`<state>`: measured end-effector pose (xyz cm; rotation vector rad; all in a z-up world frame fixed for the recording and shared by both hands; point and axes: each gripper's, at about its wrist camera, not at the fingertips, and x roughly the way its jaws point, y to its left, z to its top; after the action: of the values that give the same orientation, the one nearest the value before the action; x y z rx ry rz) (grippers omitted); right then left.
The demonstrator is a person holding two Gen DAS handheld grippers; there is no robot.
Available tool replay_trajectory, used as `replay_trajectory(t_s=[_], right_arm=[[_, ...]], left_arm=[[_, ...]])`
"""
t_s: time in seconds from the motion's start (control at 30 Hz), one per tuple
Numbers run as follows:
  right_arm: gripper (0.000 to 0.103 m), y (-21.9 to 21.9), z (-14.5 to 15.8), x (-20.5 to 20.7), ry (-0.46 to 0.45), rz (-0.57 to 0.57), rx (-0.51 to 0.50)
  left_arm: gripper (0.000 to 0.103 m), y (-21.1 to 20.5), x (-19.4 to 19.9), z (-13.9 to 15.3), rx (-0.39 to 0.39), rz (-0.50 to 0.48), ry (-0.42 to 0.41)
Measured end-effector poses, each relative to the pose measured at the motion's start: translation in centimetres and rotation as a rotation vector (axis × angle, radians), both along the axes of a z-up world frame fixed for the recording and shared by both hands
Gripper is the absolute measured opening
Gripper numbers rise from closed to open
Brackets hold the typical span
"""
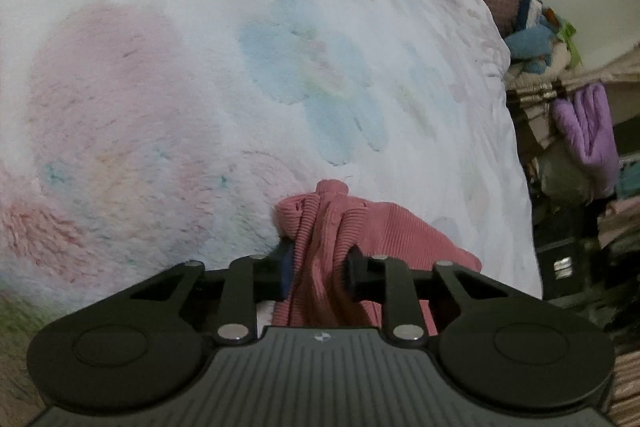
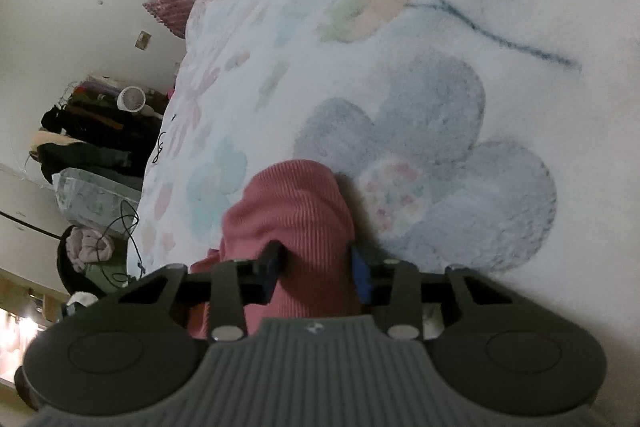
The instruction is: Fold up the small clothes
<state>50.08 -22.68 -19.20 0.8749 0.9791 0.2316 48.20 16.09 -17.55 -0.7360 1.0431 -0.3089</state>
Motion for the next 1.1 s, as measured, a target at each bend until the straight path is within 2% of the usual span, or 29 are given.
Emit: replay_trajectory(t_s=[0.1,0.2,0.57,0.93,1.1], right_arm=[[0.022,0.7,0.8,0.1,-0.027,0.039,-0.054],[0.018,1.0,1.6,0.2,-0.047,0.058,-0.081],[0.015,2.2,8.4,-3.3,-0.216,0.114,-0.159],[0.015,2.5,16.6,-11.3,-0.371,0.127,-0.18],[0.015,2.2,20.2,-16.0,-0.429,0.125,-0.176]], left_arm=[[0.023,-0.7,-0.4,1.0,0.059,-0.011,-0.034],[0.022,-1.2,-0.9,2.0,0.095,-0.005,-0.059],[0.021,-2.7,-6.1,8.9,0.202,0.014,-0.254],[0.021,-3.8,-14.0,17.1,0.251,0.057,-0.456],[0.021,-4.0,-18.5,20.3,0.25,0.062,-0.516]])
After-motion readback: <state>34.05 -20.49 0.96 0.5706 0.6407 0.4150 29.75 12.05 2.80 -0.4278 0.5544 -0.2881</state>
